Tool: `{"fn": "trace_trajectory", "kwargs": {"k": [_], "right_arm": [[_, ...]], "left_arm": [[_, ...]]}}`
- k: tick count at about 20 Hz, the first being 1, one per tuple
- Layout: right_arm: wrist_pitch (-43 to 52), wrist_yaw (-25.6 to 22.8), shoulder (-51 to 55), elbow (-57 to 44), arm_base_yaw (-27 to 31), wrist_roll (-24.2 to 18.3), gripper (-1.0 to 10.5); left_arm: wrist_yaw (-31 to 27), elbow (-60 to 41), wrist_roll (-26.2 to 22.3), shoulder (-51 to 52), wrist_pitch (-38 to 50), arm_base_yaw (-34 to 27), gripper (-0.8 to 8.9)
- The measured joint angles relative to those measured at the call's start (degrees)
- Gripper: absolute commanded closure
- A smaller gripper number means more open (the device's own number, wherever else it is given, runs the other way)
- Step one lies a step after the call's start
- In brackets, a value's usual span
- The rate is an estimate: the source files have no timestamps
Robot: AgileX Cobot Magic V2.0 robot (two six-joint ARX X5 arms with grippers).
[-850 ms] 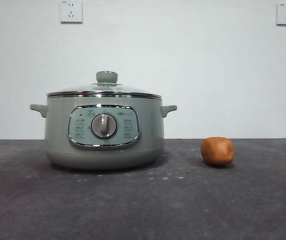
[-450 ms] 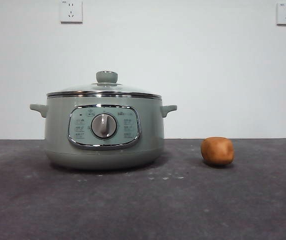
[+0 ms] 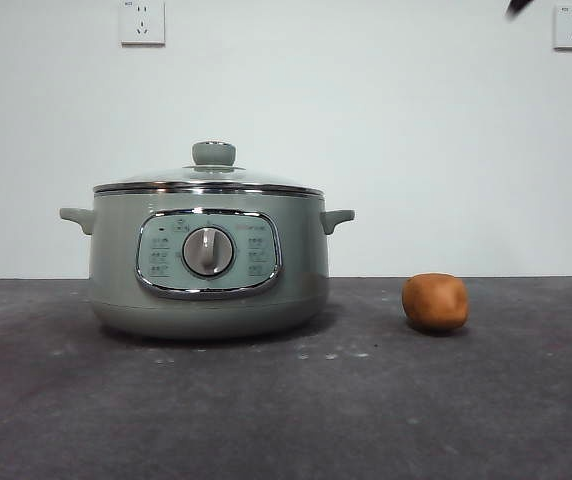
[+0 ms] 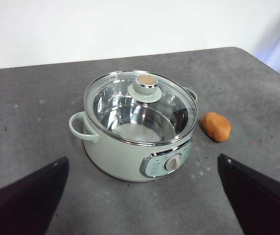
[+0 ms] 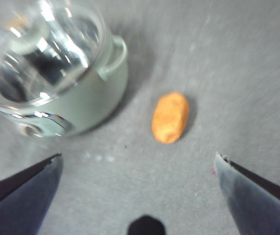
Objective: Pick up the potato,open the lid,put the potato in the pot,close the lid
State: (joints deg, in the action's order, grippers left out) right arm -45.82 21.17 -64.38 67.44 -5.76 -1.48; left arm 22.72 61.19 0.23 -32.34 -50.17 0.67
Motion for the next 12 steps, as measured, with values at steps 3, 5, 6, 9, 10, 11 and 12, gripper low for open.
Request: {"fn": "trace_trajectory", "kwargs": {"k": [3, 5, 6, 9, 10, 11, 12], "right_arm": [[3.9, -4.2, -10.8, 2.8, -3.5, 0.2, 2.9], [3.9, -6.4, -18.1, 6.0, -5.4, 0.2, 2.9], [3.9, -7.3, -21.6, 7.9, -6.2, 0.2, 2.9], [4.2, -11.0, -31.0, 13.9, -8.6, 0.1, 2.9], [4.2, -11.4, -33.3, 15.5, -9.2, 0.1, 2.9], [4.2, -11.8, -35.9, 17.2, -9.7, 0.1, 2.9], [4.3, -12.0, -37.7, 18.3, -10.1, 0.1, 2.9]], "left_arm": [[0.0, 0.0, 0.0, 0.0, 0.0, 0.0, 1.45], [0.0, 0.0, 0.0, -0.2, 0.0, 0.0, 1.45], [0.0, 0.0, 0.0, -0.3, 0.0, 0.0, 1.45], [0.0, 0.0, 0.0, -0.6, 0.0, 0.0, 1.45], [0.0, 0.0, 0.0, -0.7, 0.0, 0.0, 1.45], [0.0, 0.0, 0.0, -0.8, 0.0, 0.0, 1.45], [0.0, 0.0, 0.0, -0.8, 0.0, 0.0, 1.45]]}}
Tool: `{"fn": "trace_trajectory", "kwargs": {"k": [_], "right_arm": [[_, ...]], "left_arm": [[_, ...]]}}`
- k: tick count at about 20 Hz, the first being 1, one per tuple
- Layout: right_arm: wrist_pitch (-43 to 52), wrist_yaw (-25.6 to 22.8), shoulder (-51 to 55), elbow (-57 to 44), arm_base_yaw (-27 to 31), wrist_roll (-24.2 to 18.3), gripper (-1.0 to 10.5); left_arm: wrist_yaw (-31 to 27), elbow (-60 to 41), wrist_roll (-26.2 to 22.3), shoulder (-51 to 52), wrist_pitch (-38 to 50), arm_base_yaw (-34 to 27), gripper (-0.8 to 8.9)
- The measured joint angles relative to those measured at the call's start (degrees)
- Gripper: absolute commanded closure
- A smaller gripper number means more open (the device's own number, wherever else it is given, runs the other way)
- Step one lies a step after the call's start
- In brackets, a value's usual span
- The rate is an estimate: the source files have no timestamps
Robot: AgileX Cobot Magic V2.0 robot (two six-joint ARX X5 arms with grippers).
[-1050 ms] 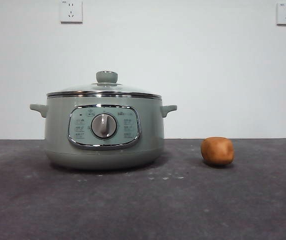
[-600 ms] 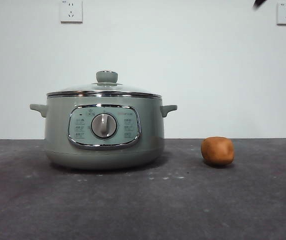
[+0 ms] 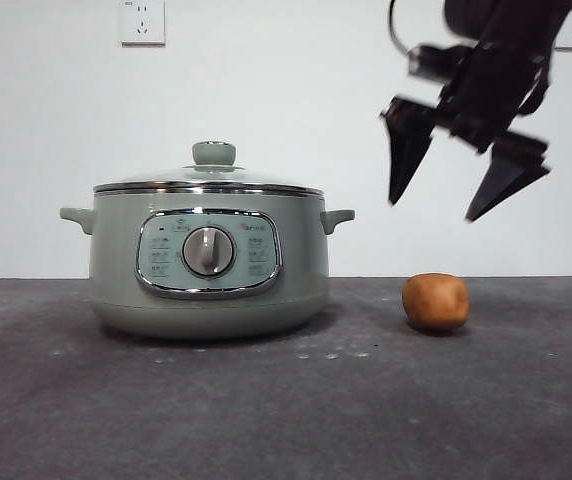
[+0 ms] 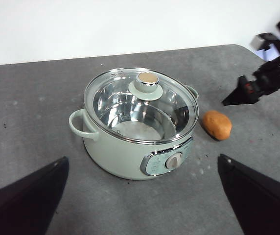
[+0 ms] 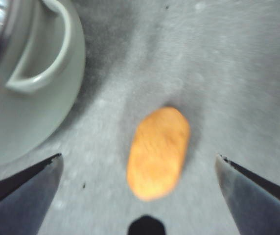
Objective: Pick up the potato,open the lid,put the potato in the pot,close the lid
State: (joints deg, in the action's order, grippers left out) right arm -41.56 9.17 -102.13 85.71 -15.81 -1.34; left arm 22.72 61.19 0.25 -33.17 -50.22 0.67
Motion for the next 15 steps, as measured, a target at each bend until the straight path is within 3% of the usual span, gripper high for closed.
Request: {"fn": "trace_trajectory", "kwargs": {"k": [8, 12, 15], "right_arm": [[1.0, -4.8, -10.2, 1.0, -1.4, 0.0, 3.0], [1.0, -4.9, -12.3, 1.0, -1.4, 0.6, 5.4], [1.2, -5.0, -12.4, 1.0, -1.4, 0.8, 9.2]], "left_arm": [[0.0, 0.0, 0.0, -1.0, 0.0, 0.0, 1.45], [0.0, 0.0, 0.0, -1.5, 0.0, 0.0, 1.45], [0.0, 0.0, 0.0, -1.9, 0.0, 0.0, 1.45]]}}
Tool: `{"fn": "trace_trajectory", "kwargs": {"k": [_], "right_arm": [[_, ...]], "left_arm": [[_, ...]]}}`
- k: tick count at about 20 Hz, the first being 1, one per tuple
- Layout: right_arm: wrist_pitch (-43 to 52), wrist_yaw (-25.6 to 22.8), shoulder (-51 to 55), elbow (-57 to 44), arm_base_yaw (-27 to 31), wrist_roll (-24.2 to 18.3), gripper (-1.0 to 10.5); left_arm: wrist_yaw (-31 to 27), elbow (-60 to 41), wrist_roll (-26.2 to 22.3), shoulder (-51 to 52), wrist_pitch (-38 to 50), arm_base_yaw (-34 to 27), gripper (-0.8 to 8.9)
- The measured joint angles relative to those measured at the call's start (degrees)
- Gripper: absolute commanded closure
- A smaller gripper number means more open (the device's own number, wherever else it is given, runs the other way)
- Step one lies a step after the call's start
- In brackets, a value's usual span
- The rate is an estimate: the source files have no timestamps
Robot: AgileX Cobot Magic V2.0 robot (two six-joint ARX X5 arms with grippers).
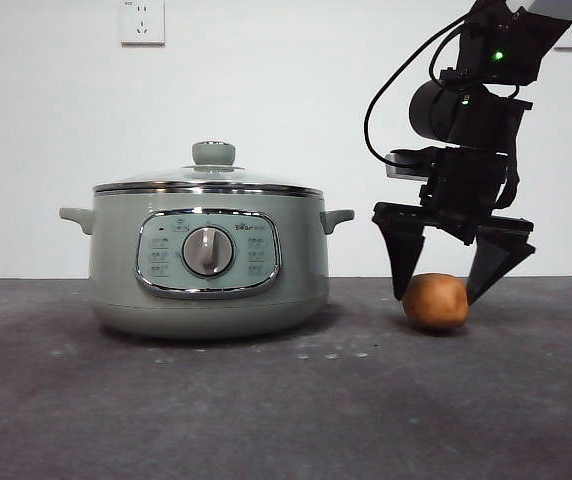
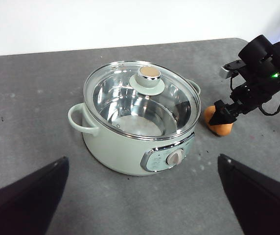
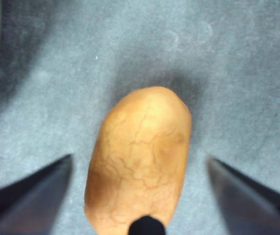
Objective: Pick up the potato,open the lid,put the potato in the pot,close the lid
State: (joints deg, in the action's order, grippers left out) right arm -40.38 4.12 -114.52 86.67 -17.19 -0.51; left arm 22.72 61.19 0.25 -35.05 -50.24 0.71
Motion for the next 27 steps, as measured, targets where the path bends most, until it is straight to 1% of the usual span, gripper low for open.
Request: {"fn": "trace_trajectory", "kwargs": {"k": [1, 8, 11, 14, 18, 23, 25, 27], "right_arm": [[0.0, -0.1, 0.0, 0.0, 0.0, 0.1, 9.6], [-0.2, 0.0, 0.0, 0.0, 0.0, 0.1, 9.6], [-2.4, -0.1, 1.9, 0.0, 0.0, 0.0, 9.6], [-3.6, 0.0, 9.0, 0.0, 0.0, -0.5, 9.6], [-6.5, 0.3, 20.4, 0.0, 0.0, -1.5, 9.6], [-9.7, 4.2, 34.5, 0.0, 0.0, -2.1, 9.6], [-11.0, 5.3, 39.3, 0.0, 0.0, -2.2, 9.6], [-12.7, 6.9, 43.3, 0.0, 0.0, -2.2, 9.6]], "left_arm": [[0.0, 0.0, 0.0, -0.1, 0.0, 0.0, 1.45], [0.0, 0.0, 0.0, -1.2, 0.0, 0.0, 1.45], [0.0, 0.1, 0.0, -2.8, -0.1, 0.0, 1.45], [0.0, 2.4, 0.0, -6.4, -0.2, 0.7, 1.45], [0.0, 9.8, -1.0, -14.3, -0.2, 4.1, 1.46], [-0.3, 20.9, -3.2, -27.9, -0.1, 9.8, 1.54], [-2.5, 25.4, -4.4, -33.7, -0.1, 12.1, 1.54], [-6.1, 29.7, -5.9, -39.6, 0.0, 14.5, 1.54]]}}
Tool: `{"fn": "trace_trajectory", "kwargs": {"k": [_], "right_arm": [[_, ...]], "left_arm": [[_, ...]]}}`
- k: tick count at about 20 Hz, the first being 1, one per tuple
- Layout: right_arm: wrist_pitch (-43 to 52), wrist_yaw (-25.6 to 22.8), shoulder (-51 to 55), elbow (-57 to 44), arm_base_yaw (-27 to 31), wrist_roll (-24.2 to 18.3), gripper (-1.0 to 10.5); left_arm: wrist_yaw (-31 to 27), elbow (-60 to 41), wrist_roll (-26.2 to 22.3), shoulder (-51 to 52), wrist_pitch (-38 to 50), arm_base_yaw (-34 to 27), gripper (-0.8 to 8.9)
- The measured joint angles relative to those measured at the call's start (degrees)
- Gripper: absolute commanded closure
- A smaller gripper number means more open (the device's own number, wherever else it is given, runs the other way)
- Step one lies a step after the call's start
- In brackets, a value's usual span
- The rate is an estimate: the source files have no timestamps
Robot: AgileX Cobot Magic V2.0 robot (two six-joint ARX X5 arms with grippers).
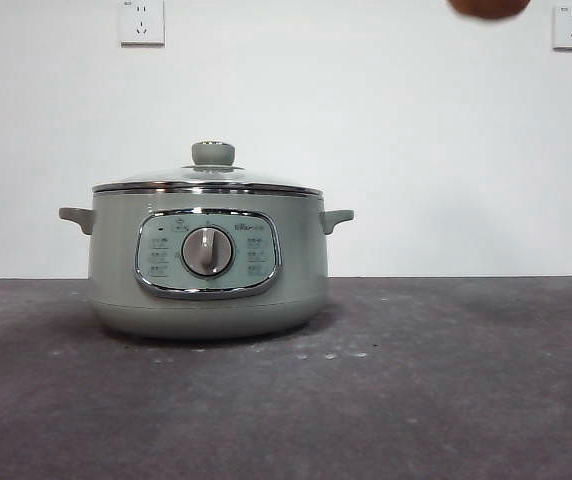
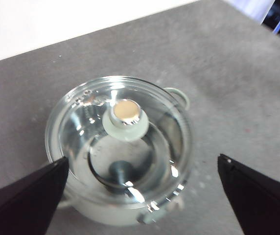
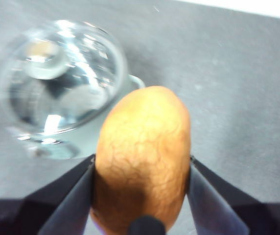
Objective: Pick up the potato,open the lid,put the potato in the pot,close the lid
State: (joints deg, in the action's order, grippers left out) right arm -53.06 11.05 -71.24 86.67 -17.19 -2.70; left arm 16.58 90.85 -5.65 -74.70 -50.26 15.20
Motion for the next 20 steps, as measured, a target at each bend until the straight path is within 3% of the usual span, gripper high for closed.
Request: {"fn": "trace_trajectory", "kwargs": {"k": [7, 18, 20], "right_arm": [[-5.8, 2.5, 9.2, 0.0, 0.0, -0.1, 9.6], [-10.3, 2.7, 11.8, 0.0, 0.0, -0.1, 9.6], [-10.3, 2.9, 11.8, 0.0, 0.0, -0.2, 9.6]], "left_arm": [[-8.5, 8.9, -4.5, -18.7, 3.5, 6.4, 1.54], [-11.2, 8.9, -6.3, -30.3, 11.2, 7.6, 1.6], [-11.3, 8.9, -6.3, -30.9, 11.3, 7.6, 3.04]]}}
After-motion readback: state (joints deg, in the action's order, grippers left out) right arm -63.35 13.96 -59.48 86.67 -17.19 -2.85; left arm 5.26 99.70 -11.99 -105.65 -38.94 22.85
